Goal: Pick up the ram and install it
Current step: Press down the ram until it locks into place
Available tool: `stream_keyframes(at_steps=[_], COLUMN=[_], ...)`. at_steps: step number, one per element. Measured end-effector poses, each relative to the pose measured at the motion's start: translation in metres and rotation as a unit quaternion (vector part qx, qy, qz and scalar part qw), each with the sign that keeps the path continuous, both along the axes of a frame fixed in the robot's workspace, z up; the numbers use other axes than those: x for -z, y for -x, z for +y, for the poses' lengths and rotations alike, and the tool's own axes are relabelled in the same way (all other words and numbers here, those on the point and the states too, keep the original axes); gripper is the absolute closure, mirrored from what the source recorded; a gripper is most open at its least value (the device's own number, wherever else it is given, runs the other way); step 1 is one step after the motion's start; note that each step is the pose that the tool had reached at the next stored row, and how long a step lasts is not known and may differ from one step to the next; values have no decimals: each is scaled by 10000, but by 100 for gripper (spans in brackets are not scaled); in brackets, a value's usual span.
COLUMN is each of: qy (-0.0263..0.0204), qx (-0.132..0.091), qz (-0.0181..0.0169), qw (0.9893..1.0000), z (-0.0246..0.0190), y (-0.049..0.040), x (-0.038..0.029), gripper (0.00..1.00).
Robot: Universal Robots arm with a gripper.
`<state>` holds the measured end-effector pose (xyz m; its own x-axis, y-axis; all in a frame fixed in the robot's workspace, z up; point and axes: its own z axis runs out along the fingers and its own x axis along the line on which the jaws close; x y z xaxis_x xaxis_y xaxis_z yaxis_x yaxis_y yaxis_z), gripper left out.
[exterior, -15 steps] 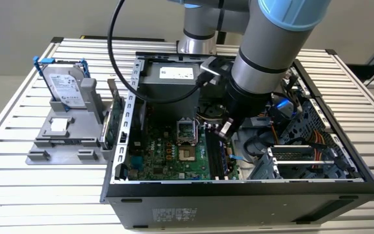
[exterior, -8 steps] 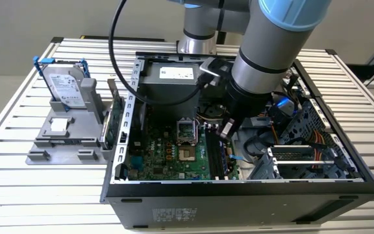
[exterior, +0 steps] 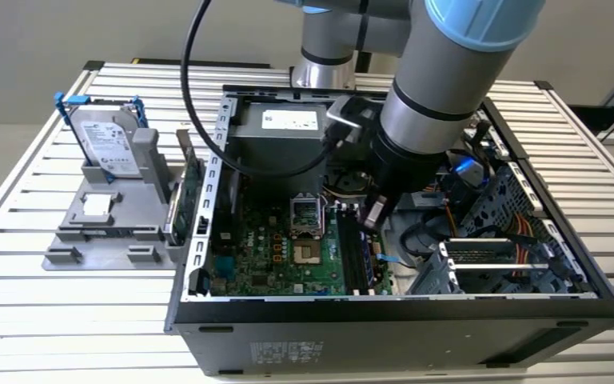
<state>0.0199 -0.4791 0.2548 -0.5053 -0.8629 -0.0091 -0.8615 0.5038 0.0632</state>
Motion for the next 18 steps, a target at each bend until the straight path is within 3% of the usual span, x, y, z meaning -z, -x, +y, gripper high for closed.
stream_keyframes(at_steps=[9,18], qy=[-20,-37], qx=[-393,-795], qz=[0,0], qw=[9992,9968], z=[0,0], y=[-5,-12], x=[2,5], gripper=[100,100])
